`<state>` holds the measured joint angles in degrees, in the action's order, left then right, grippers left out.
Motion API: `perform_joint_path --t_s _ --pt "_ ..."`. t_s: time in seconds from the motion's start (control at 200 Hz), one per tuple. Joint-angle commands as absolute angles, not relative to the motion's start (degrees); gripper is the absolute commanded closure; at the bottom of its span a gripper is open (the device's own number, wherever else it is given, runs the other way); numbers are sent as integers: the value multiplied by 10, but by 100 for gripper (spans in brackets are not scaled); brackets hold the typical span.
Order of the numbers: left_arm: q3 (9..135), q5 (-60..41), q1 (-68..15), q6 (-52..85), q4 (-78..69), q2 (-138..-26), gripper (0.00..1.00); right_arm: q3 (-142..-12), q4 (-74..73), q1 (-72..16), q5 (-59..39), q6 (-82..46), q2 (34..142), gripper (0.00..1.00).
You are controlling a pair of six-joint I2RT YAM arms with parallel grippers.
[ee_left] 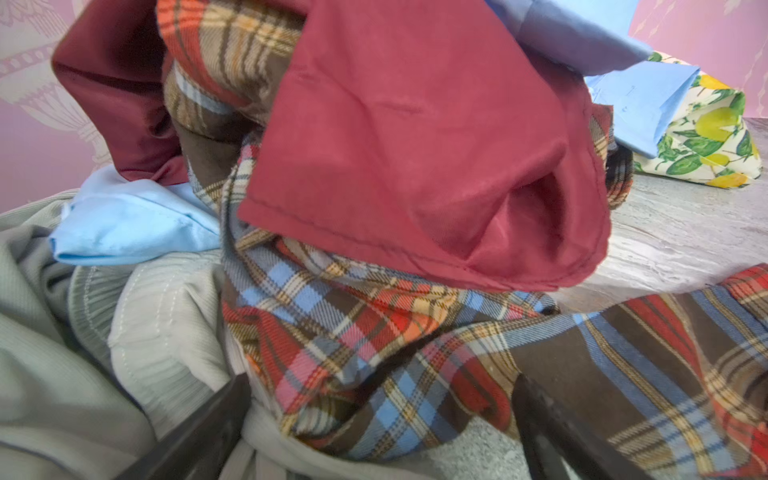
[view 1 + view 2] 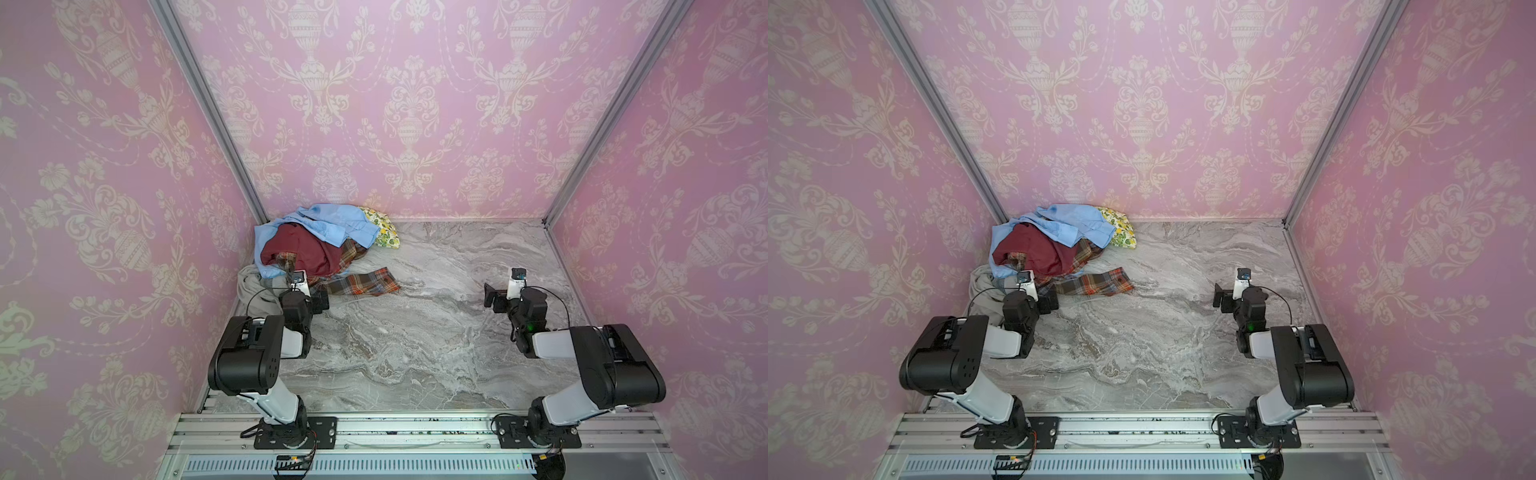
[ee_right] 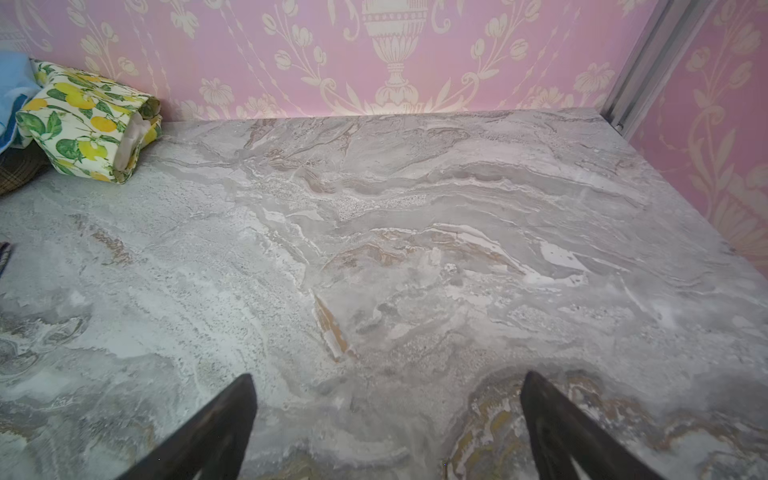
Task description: Pick out a specific cloth from the pile
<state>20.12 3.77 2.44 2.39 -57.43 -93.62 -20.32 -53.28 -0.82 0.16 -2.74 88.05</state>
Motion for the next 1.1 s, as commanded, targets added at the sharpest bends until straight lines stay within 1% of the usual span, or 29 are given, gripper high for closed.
perform_joint_path --t_s 0.0,1.096 --pt "205 30 22 11 -577 -936 1 -208 -540 -6 -5 -23 885 0" --pt "207 26 22 13 -572 -935 1 -210 -539 -6 5 -27 885 0"
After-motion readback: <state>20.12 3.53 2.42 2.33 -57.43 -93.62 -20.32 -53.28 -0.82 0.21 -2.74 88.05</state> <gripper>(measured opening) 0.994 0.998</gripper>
